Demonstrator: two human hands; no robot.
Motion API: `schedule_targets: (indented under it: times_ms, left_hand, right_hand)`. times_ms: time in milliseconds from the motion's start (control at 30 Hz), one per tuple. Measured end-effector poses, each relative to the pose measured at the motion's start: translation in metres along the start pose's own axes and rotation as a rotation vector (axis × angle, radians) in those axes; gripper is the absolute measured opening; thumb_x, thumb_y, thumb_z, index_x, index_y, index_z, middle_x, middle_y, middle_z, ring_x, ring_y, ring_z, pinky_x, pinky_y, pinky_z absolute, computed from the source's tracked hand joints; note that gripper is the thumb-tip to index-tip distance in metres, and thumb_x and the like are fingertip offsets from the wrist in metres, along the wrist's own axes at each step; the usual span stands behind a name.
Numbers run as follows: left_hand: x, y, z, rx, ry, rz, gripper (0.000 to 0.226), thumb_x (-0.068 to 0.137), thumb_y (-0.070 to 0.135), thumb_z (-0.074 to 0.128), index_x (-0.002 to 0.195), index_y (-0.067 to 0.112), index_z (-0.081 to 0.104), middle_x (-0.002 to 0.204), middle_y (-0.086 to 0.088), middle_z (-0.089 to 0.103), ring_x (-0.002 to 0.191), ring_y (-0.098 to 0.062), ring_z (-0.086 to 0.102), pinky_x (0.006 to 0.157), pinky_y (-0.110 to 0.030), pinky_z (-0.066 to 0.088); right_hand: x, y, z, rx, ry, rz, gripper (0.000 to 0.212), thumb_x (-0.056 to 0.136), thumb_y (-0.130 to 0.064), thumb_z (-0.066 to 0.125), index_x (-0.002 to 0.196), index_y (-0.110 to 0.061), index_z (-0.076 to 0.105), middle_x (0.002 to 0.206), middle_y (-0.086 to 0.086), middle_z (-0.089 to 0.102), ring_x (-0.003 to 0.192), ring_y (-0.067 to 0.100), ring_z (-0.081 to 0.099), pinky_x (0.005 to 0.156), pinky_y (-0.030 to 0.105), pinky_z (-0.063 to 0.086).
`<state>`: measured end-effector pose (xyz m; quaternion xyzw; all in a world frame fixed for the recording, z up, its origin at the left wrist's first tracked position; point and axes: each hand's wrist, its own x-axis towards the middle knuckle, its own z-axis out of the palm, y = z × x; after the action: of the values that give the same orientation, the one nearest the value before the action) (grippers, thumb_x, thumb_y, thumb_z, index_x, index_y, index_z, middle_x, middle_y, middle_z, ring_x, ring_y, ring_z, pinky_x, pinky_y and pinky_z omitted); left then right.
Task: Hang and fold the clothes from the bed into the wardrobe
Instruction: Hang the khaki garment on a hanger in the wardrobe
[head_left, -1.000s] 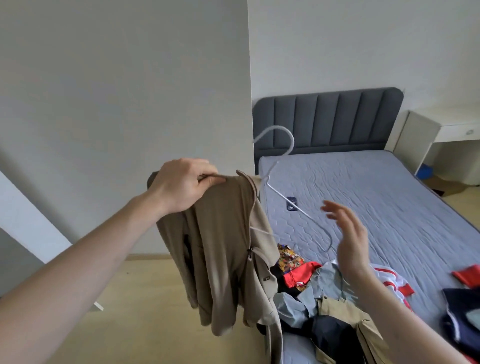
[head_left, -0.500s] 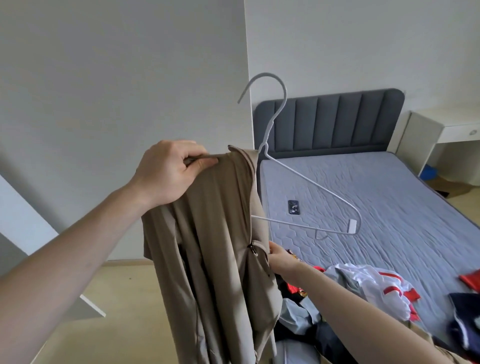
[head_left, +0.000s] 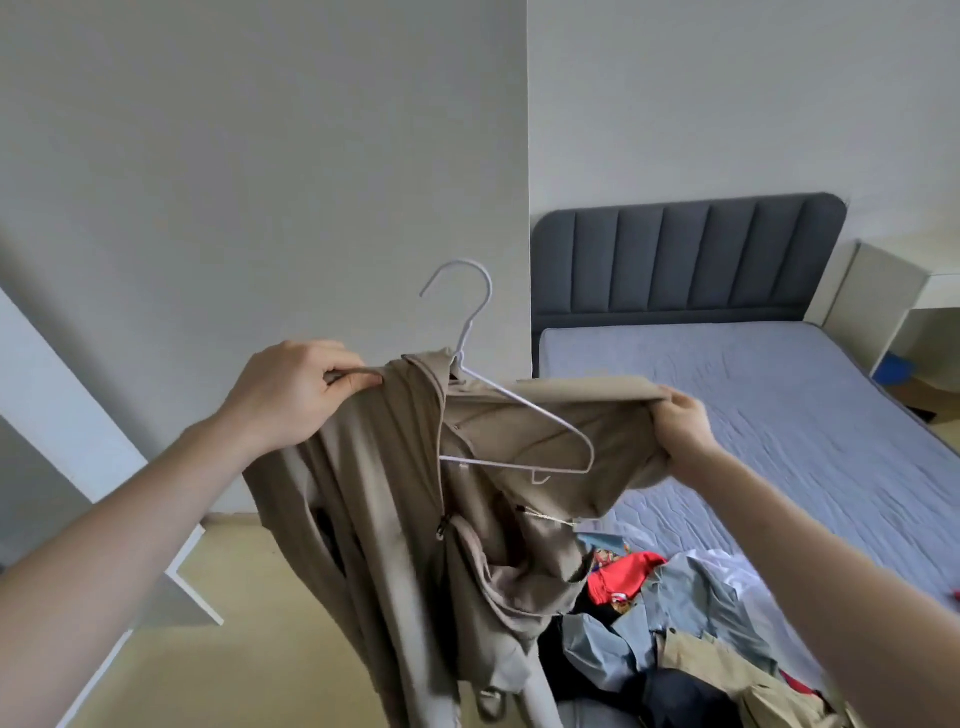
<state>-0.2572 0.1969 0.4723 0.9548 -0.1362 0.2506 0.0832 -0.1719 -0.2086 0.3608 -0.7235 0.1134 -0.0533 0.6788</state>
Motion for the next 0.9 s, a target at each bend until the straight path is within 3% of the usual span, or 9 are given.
schedule_targets:
  times_ms: [167, 300, 467, 600, 700, 800, 867, 900]
  left_hand:
    - [-0.004, -0.003, 0.02, 0.044, -0.045, 0.023, 0.031, 0.094, 0.059, 0.053, 0.088, 0.039, 0.076, 0.069, 0.019, 0.05, 0.067, -0.008, 0.049, 0.055, -0.025, 0.031]
    - [0.0, -0.007, 0.037, 0.123, -0.079, -0.009, 0.034, 0.099, 0.056, 0.05, 0.098, 0.036, 0.078, 0.082, 0.018, 0.055, 0.085, -0.019, 0.065, 0.061, -0.03, 0.038]
    - [0.006, -0.007, 0.045, 0.078, 0.036, -0.19, 0.031, 0.101, 0.051, 0.053, 0.093, 0.032, 0.077, 0.083, 0.014, 0.059, 0.084, -0.02, 0.063, 0.063, -0.032, 0.038]
    - [0.007, -0.003, 0.046, -0.097, 0.13, -0.319, 0.023, 0.1, 0.044, 0.061, 0.091, 0.03, 0.076, 0.081, 0.013, 0.062, 0.082, -0.017, 0.055, 0.067, -0.033, 0.038]
    - [0.004, -0.009, 0.048, -0.21, 0.179, -0.392, 0.025, 0.098, 0.045, 0.063, 0.084, 0.029, 0.074, 0.073, 0.011, 0.065, 0.078, -0.02, 0.059, 0.065, -0.034, 0.043]
    - [0.001, -0.011, 0.049, -0.276, 0.206, -0.422, 0.036, 0.095, 0.05, 0.059, 0.077, 0.02, 0.069, 0.061, 0.0, 0.057, 0.066, -0.023, 0.055, 0.06, -0.034, 0.042]
    - [0.002, -0.006, 0.047, -0.334, 0.237, -0.42, 0.041, 0.097, 0.048, 0.061, 0.072, 0.016, 0.064, 0.055, -0.003, 0.044, 0.057, -0.021, 0.042, 0.055, -0.033, 0.034]
    - [0.003, -0.002, 0.046, -0.353, 0.243, -0.421, 0.041, 0.098, 0.045, 0.062, 0.071, 0.015, 0.063, 0.054, -0.002, 0.039, 0.056, -0.019, 0.036, 0.055, -0.033, 0.031]
  right_hand:
    - [0.004, -0.079, -0.014, -0.007, -0.005, -0.129, 0.029, 0.098, -0.01, 0.054, 0.084, -0.02, 0.077, 0.089, 0.006, 0.075, 0.09, 0.026, 0.07, 0.081, 0.038, 0.06]
    - [-0.017, -0.14, -0.008, 0.034, -0.071, -0.217, 0.027, 0.102, -0.011, 0.056, 0.085, -0.02, 0.075, 0.084, 0.006, 0.073, 0.075, 0.018, 0.069, 0.062, 0.025, 0.061]
    - [-0.058, -0.177, 0.007, 0.052, -0.234, -0.23, 0.027, 0.104, -0.016, 0.055, 0.09, -0.023, 0.076, 0.079, 0.001, 0.077, 0.068, 0.013, 0.073, 0.06, 0.023, 0.06]
    - [-0.087, -0.164, 0.023, -0.009, -0.533, -0.245, 0.026, 0.105, -0.012, 0.052, 0.107, -0.018, 0.077, 0.096, 0.005, 0.08, 0.087, 0.018, 0.076, 0.076, 0.029, 0.063]
    - [-0.095, -0.131, 0.037, -0.188, -0.662, -0.277, 0.023, 0.102, -0.005, 0.055, 0.1, -0.017, 0.074, 0.088, -0.001, 0.076, 0.083, 0.017, 0.071, 0.073, 0.028, 0.058]
    - [-0.095, -0.089, 0.049, -0.469, -0.792, -0.315, 0.006, 0.092, -0.026, 0.062, 0.089, -0.023, 0.066, 0.08, -0.012, 0.063, 0.08, 0.016, 0.058, 0.075, 0.036, 0.046]
    - [-0.101, -0.073, 0.054, -0.593, -0.89, -0.338, 0.008, 0.094, -0.029, 0.065, 0.097, -0.022, 0.063, 0.084, -0.024, 0.063, 0.082, 0.009, 0.061, 0.079, 0.033, 0.048]
    - [-0.103, -0.069, 0.055, -0.652, -0.942, -0.343, 0.013, 0.096, -0.03, 0.066, 0.106, -0.022, 0.063, 0.095, -0.029, 0.065, 0.089, 0.004, 0.066, 0.083, 0.028, 0.051]
